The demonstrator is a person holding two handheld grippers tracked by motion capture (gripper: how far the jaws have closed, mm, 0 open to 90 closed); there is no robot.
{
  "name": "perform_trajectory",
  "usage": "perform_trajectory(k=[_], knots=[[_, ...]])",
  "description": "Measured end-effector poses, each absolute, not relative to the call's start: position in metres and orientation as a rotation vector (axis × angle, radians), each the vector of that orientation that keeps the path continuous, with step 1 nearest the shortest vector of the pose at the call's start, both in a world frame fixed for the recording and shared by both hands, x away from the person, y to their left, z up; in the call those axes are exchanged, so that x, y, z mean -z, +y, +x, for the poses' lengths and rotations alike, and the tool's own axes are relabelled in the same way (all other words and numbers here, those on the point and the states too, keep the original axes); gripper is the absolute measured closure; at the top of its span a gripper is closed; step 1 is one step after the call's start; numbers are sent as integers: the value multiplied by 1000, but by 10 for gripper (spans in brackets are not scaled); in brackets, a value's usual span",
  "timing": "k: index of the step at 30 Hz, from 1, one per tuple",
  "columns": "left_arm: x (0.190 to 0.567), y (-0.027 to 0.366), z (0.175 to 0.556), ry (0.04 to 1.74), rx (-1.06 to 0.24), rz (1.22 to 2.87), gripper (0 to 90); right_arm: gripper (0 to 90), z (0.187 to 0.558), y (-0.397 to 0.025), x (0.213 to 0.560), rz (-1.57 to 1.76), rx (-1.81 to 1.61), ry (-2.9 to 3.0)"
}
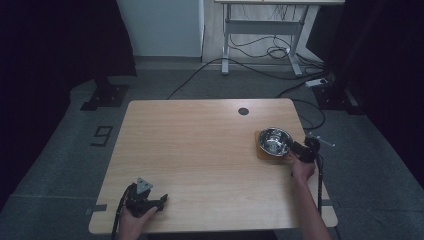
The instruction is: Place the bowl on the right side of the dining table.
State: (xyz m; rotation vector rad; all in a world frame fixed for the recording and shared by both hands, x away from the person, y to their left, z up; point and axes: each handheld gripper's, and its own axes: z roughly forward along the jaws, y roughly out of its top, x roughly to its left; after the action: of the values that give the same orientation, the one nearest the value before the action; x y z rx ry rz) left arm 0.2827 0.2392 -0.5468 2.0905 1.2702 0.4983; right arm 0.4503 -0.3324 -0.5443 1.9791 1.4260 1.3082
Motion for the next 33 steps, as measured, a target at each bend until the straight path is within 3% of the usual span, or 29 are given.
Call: perform_trajectory(k=[4,9,24,33], knots=[[547,239,282,1267,-497,2094,131,351,443,-327,535,1924,-1268,1446],[547,239,282,1259,-495,2097,131,286,429,-315,520,1844,-1221,1501],[547,239,281,1246,-488,2103,131,267,376,-257,495,1628,-1306,1805],[547,239,280,1243,-487,2105,131,267,350,-212,514,1545,-1351,2013]])
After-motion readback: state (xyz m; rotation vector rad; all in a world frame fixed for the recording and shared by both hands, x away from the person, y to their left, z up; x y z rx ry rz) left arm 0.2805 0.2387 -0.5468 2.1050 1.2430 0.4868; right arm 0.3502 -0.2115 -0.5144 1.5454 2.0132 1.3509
